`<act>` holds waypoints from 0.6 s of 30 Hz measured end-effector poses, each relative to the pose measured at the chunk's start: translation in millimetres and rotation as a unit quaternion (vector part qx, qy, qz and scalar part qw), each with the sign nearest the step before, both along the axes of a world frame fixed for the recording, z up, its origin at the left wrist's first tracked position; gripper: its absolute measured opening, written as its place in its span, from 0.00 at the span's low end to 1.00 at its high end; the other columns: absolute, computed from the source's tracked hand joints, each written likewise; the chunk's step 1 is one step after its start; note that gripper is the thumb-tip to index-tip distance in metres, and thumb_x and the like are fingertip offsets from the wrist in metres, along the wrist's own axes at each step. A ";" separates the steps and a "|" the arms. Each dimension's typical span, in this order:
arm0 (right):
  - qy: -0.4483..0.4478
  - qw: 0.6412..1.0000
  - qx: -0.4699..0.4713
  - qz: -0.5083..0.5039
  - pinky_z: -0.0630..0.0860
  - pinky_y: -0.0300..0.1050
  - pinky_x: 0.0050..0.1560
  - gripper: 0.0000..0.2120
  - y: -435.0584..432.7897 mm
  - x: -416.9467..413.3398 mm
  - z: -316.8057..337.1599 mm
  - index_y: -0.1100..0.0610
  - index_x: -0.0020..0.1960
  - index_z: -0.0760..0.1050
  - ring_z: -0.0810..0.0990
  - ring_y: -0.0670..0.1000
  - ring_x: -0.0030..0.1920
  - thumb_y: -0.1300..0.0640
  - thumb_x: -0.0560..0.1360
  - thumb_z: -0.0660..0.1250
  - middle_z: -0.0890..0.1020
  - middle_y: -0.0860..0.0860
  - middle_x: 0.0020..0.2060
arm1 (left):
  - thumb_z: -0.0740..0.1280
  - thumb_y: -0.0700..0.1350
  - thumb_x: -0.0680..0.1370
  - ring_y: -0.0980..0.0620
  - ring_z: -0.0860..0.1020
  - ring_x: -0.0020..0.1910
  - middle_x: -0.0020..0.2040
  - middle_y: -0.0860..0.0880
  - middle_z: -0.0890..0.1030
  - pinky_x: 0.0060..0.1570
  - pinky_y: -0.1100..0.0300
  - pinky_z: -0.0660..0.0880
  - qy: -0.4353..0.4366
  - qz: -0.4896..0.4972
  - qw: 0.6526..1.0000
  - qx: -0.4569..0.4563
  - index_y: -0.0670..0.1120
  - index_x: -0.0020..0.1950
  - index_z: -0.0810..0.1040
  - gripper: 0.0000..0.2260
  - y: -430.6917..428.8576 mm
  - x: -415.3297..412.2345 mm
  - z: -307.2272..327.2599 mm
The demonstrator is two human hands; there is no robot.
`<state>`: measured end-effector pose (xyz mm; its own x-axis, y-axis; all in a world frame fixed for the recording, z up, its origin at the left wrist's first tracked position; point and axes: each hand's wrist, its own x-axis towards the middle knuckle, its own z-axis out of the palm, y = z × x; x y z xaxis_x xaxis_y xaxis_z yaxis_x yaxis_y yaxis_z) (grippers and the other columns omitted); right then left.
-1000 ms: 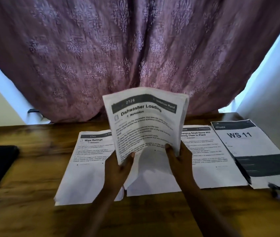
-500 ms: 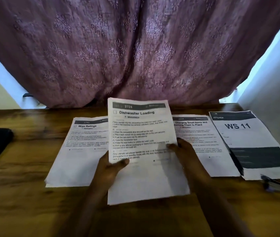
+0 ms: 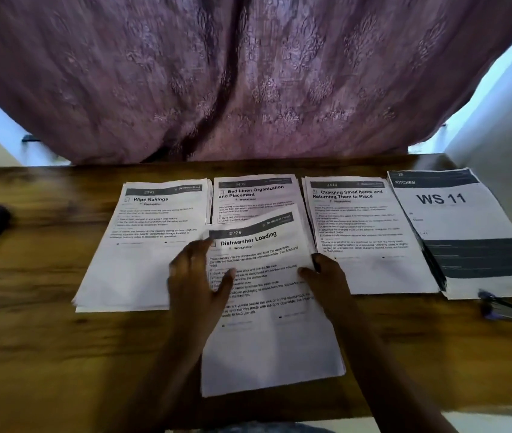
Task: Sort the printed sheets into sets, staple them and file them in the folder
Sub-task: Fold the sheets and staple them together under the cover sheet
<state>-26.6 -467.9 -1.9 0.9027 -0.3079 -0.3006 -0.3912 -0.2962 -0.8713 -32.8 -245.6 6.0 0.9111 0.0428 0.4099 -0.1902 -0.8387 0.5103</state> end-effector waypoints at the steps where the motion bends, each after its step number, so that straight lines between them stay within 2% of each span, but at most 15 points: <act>1: 0.002 1.000 -0.005 0.002 0.73 0.37 0.39 0.08 0.8 0.3 -0.3 0.59 0.53 0.78 0.80 0.52 0.45 0.62 0.75 0.66 0.82 0.54 0.47 | 0.65 0.58 0.75 0.44 0.72 0.63 0.65 0.46 0.75 0.56 0.47 0.72 -0.011 -0.042 0.999 0.029 0.48 0.67 0.73 0.24 -8.7 11.6 1.7; 5: 0.012 0.999 -0.027 0.017 0.71 0.32 0.36 0.09 0.7 0.4 0.1 0.59 0.56 0.76 0.78 0.49 0.44 0.61 0.76 0.65 0.81 0.53 0.49 | 0.64 0.56 0.76 0.44 0.73 0.64 0.64 0.48 0.76 0.58 0.45 0.73 0.055 -0.146 0.981 0.113 0.51 0.65 0.75 0.20 -39.9 54.3 -13.9; 7: 0.014 0.999 -0.042 0.030 0.69 0.29 0.35 0.09 0.1 0.1 1.3 0.58 0.56 0.75 0.76 0.46 0.42 0.61 0.76 0.65 0.80 0.52 0.50 | 0.64 0.57 0.77 0.45 0.72 0.64 0.64 0.49 0.76 0.60 0.45 0.72 0.107 -0.154 0.975 0.116 0.52 0.65 0.76 0.18 -45.1 64.2 -29.3; 10: 0.003 0.997 -0.070 0.038 0.68 0.28 0.36 0.13 -2.6 3.1 7.0 0.56 0.60 0.73 0.76 0.45 0.43 0.59 0.76 0.66 0.78 0.48 0.47 | 0.57 0.60 0.76 0.47 0.72 0.63 0.61 0.51 0.76 0.59 0.48 0.70 0.102 -0.143 0.977 0.122 0.54 0.63 0.77 0.20 -44.7 66.0 -45.8; 13: -0.029 0.989 -0.141 0.033 0.73 0.39 0.51 0.19 -6.2 14.9 8.9 0.55 0.65 0.70 0.79 0.51 0.53 0.58 0.75 0.67 0.80 0.52 0.55 | 0.55 0.63 0.75 0.48 0.70 0.64 0.62 0.52 0.76 0.61 0.48 0.68 0.100 -0.141 0.980 0.097 0.55 0.63 0.77 0.23 -43.5 66.4 -49.6; 16: -0.127 0.937 -0.312 0.095 0.67 0.47 0.66 0.26 -7.1 36.5 6.0 0.58 0.71 0.64 0.69 0.55 0.67 0.58 0.75 0.67 0.71 0.57 0.67 | 0.56 0.64 0.75 0.49 0.69 0.65 0.63 0.53 0.74 0.63 0.48 0.65 0.106 -0.144 0.981 0.073 0.56 0.63 0.76 0.22 -42.7 69.0 -51.8; 18: -0.124 0.903 -0.366 0.189 0.60 0.51 0.71 0.29 -7.1 51.0 0.4 0.59 0.74 0.59 0.63 0.56 0.72 0.54 0.77 0.66 0.66 0.58 0.71 | 0.56 0.64 0.74 0.49 0.68 0.65 0.63 0.54 0.74 0.62 0.50 0.65 0.102 -0.145 0.982 0.067 0.56 0.62 0.77 0.22 -43.0 71.2 -53.4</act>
